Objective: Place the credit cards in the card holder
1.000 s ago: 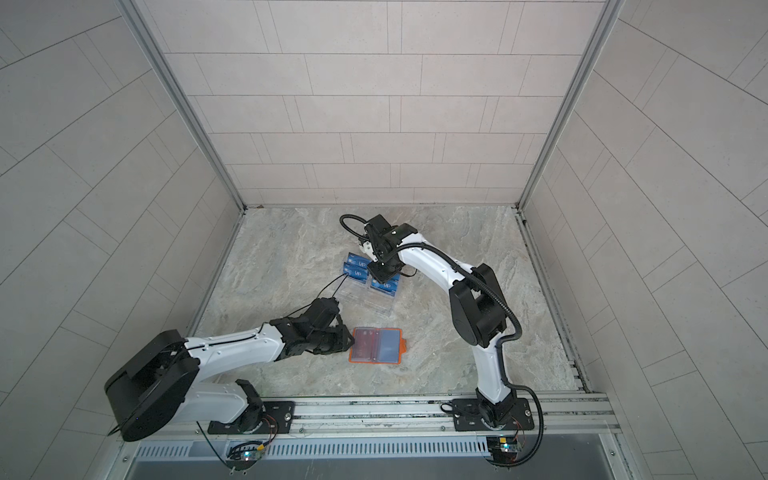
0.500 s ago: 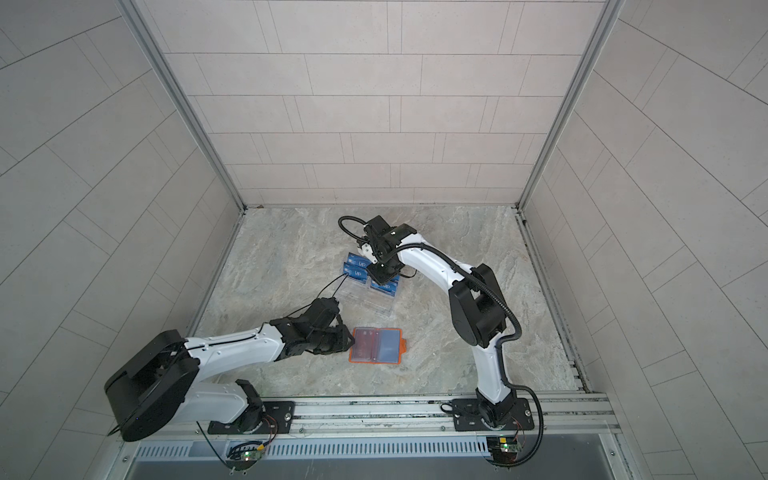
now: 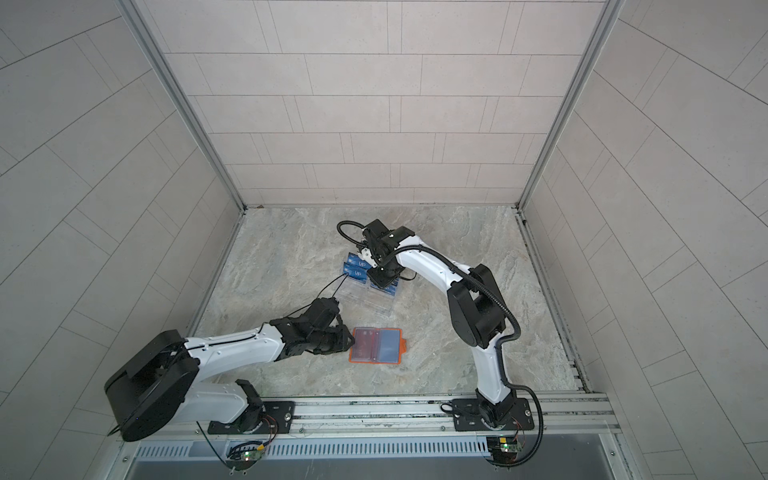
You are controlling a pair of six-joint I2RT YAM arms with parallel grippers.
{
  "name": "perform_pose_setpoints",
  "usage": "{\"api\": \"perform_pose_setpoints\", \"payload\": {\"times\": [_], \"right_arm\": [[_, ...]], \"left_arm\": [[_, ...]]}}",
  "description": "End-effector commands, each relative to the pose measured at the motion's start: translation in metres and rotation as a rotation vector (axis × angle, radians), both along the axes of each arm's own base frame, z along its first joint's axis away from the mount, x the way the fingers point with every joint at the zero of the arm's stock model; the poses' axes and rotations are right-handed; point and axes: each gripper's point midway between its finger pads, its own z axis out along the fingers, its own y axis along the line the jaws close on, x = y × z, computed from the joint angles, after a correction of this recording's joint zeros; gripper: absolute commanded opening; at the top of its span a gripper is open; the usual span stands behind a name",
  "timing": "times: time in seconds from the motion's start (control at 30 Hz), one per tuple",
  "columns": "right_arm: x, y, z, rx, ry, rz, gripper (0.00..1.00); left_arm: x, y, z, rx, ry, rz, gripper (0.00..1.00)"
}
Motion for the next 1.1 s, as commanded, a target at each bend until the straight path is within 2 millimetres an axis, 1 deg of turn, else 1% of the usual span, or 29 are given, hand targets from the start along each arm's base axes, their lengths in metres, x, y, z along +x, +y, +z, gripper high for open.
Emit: {"api": "perform_pose_setpoints", "payload": {"times": [0.0,0.23,0.37,0.5,0.6,0.8,0.87,0.93,1.03,1.07], "right_arm": [[-0.001,-0.002,0.003,-0.019,-0.025,0.029,0.12],[-0.001,0.0,0.009,-0.016,-0.029,0.052,0.08],[0.0,0.001,0.018,-0.003,-0.046,0.066,0.05],[0.0,0.004,0.035,0.031,-0.069,0.076,0.0],[-0.001,0.005,0.051,0.043,-0.083,0.079,0.0],[-0.009,0.012,0.086,0.14,-0.123,0.07,0.0],[-0.014,0.015,0.095,0.193,-0.118,0.052,0.0],[-0.023,0.019,0.1,0.256,-0.083,0.018,0.0],[-0.048,0.023,0.095,0.356,0.011,-0.028,0.0],[-0.057,0.023,0.089,0.386,0.048,-0.05,0.0]], "left_arm": [[-0.008,0.012,-0.009,0.045,0.021,0.012,0.34],[-0.008,0.011,-0.01,0.044,0.025,0.008,0.34],[-0.009,0.011,-0.008,0.042,0.024,0.009,0.34],[-0.007,0.012,-0.003,0.044,0.014,0.007,0.34],[-0.005,0.013,0.003,0.06,0.001,0.002,0.35],[-0.002,0.012,0.024,0.04,-0.039,-0.001,0.35],[0.001,0.013,0.034,0.036,-0.065,0.001,0.35],[0.002,0.011,0.046,0.018,-0.093,-0.007,0.35],[0.006,0.005,0.059,-0.031,-0.128,-0.008,0.36],[0.008,0.003,0.061,-0.049,-0.135,-0.005,0.36]]}}
